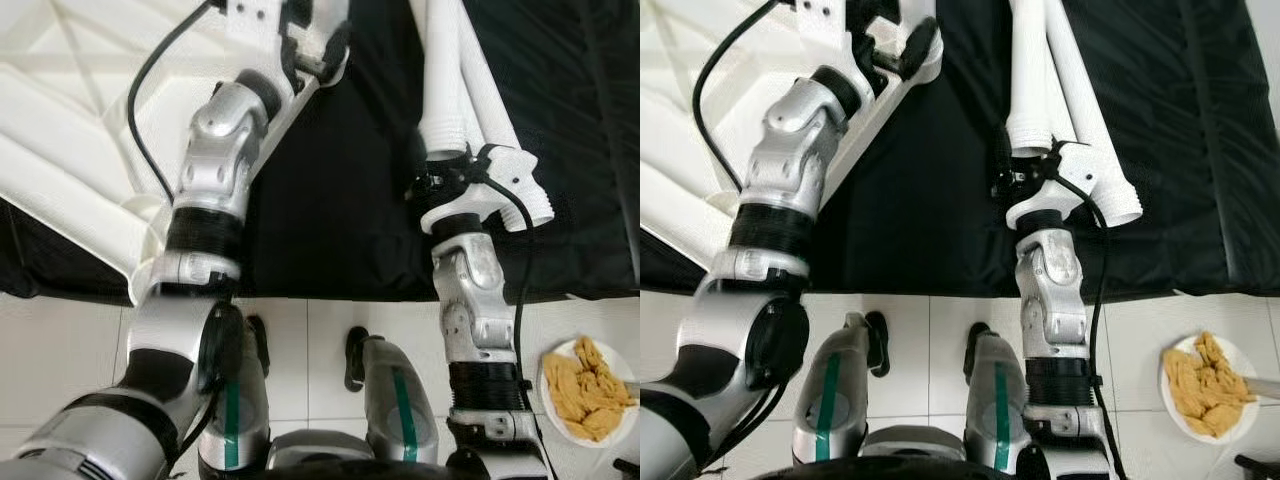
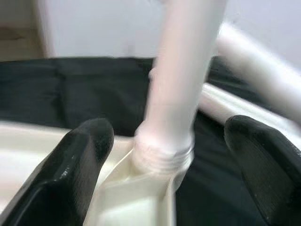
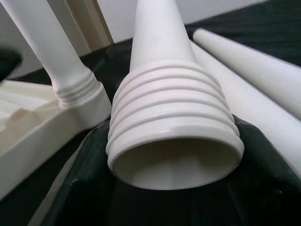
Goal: Building children table
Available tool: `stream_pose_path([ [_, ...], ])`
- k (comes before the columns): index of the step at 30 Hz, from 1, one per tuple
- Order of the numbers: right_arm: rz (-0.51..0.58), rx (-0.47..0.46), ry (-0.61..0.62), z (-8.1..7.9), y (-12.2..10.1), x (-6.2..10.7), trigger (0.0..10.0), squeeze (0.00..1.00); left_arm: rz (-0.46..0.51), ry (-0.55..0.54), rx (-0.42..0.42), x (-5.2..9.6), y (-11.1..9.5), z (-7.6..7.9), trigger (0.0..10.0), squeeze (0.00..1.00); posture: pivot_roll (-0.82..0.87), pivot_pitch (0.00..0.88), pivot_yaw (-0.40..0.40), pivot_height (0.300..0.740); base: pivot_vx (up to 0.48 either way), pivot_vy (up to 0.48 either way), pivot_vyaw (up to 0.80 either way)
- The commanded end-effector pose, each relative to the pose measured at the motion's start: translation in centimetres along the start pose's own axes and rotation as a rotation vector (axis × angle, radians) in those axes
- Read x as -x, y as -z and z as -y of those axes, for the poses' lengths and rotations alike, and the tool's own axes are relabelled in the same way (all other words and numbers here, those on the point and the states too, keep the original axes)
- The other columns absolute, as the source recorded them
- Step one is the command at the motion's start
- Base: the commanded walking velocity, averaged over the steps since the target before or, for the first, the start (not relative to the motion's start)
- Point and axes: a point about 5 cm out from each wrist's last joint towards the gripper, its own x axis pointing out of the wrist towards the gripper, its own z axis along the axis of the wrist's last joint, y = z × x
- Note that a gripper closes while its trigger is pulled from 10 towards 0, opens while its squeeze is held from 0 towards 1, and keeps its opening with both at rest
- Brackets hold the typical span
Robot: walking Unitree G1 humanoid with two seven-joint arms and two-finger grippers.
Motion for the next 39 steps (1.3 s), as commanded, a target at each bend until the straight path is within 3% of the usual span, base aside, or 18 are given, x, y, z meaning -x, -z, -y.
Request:
stream_pose_path([
  [1,0.039,-0.004,-0.009,0.1,-0.4,-0.1,10.0,0.00,0.037,0.090,-0.007,1.0,-0.9,0.6,10.0,0.00,0.08,0.160,-0.008,0.740,0.000,0.000,0.00],
  [4,0.075,-0.006,-0.010,0.2,-0.9,-0.6,10.0,0.00,0.038,0.148,0.021,2.9,-1.5,0.8,10.0,0.00,0.09,0.142,-0.018,0.740,0.000,0.000,0.00],
  [13,0.164,-0.012,0.008,0.4,-2.5,-1.8,10.0,0.00,0.000,0.162,-0.023,5.2,-1.5,1.1,10.0,0.00,0.10,0.118,-0.032,0.740,0.000,0.000,0.00],
  [15,0.199,-0.014,0.005,0.3,-3.2,-2.3,10.0,0.00,-0.009,0.155,0.003,5.5,-1.6,1.1,10.0,0.00,0.10,0.108,-0.033,0.740,0.000,0.000,0.00],
  [20,0.285,-0.001,-0.031,-0.5,-4.9,-3.5,10.0,0.00,-0.025,0.137,0.051,5.5,-2.1,0.8,10.0,0.00,0.10,0.093,-0.026,0.740,0.000,0.000,0.00],
  [26,0.297,0.009,-0.098,-1.3,-5.1,-3.8,10.0,0.00,-0.042,0.139,0.026,5.4,-1.9,1.0,10.0,0.00,0.09,0.084,-0.015,0.740,0.000,0.000,0.00],
  [33,0.393,0.104,-0.089,-0.9,-6.2,-4.1,10.0,0.00,-0.075,0.156,0.038,5.2,-1.6,1.2,10.0,0.00,0.09,0.077,0.016,0.740,0.000,0.000,0.00],
  [39,0.469,0.178,-0.109,-1.8,-7.3,-4.3,10.0,0.00,-0.103,0.186,0.047,5.3,-1.4,1.3,10.0,0.00,0.08,0.076,0.042,0.740,0.000,0.000,0.00],
])
